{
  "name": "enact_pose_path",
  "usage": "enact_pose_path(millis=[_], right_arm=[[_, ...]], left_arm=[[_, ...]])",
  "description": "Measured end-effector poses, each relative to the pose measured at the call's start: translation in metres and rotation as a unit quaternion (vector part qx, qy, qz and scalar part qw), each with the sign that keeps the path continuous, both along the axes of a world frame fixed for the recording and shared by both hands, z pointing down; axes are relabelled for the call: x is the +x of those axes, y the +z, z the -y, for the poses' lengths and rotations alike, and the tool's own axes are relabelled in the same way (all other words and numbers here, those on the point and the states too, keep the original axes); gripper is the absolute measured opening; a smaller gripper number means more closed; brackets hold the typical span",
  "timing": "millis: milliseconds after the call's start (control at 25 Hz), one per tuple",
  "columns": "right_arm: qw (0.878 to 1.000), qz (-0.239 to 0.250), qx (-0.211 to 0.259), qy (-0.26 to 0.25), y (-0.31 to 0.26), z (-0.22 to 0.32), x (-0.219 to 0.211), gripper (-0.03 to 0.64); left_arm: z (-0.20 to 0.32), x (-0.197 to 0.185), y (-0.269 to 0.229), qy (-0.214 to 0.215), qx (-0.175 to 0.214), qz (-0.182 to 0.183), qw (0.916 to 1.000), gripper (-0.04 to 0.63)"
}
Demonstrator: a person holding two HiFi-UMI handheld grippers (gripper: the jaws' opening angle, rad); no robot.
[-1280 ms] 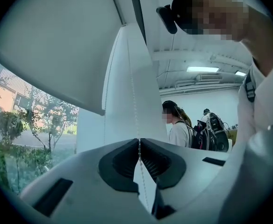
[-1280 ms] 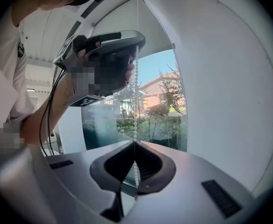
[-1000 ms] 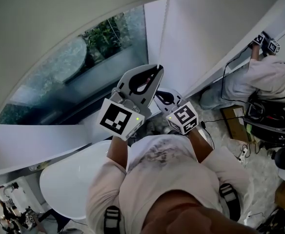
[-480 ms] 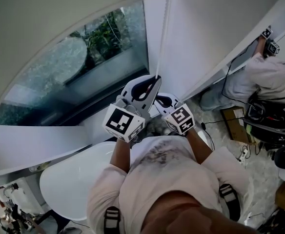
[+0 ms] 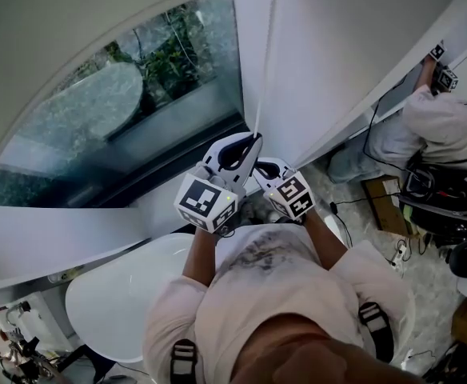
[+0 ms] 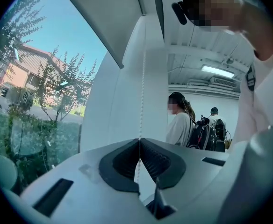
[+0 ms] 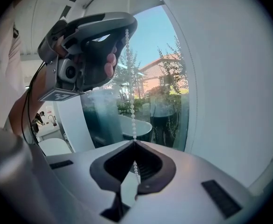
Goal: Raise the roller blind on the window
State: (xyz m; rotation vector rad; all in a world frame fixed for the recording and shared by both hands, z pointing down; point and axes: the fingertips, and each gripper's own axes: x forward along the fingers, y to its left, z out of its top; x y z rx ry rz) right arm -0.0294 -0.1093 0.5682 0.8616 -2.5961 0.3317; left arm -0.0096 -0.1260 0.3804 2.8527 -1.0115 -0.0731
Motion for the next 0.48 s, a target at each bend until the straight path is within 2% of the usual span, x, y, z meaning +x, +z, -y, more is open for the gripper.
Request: enact_pose_path(millis=[480], right_arm=[[0.999,-0.024,-0.028,-0.006,0.035,-0.006,0.004,0.061]], left_arm=[[-0.007,0.000,0.035,0.004,-0.033,0.003,0.9994,0.011]])
